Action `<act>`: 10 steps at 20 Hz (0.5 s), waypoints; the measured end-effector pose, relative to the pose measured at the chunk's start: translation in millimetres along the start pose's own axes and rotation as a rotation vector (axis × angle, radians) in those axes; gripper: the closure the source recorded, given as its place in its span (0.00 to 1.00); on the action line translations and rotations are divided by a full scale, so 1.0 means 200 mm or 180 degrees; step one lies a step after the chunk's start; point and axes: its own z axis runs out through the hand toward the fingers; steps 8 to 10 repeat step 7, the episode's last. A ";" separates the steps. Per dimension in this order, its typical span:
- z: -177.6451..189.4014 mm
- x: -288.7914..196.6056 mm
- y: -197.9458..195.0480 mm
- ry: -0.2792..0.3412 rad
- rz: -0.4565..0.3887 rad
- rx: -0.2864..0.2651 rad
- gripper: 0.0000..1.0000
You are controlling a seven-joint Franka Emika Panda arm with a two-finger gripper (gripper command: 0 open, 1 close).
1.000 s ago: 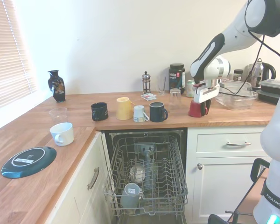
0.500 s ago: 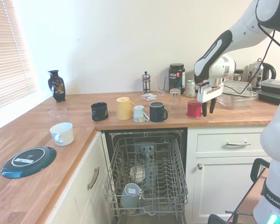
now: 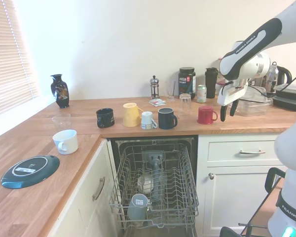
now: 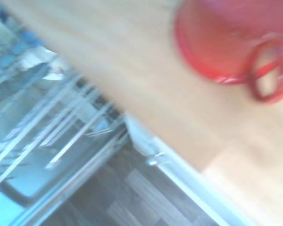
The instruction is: Unload a mug from dishwasher
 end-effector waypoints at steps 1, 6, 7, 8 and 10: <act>-0.02 -0.07 -0.04 0.0028 -0.0034 0.0008 0.00; -0.10 -0.27 -0.36 0.0138 -0.0235 0.0024 0.00; -0.10 -0.30 -0.43 0.0138 -0.0273 0.0024 0.00; -0.10 -0.30 -0.43 0.0138 -0.0273 0.0024 0.00; -0.10 -0.30 -0.43 0.0138 -0.0273 0.0024 0.00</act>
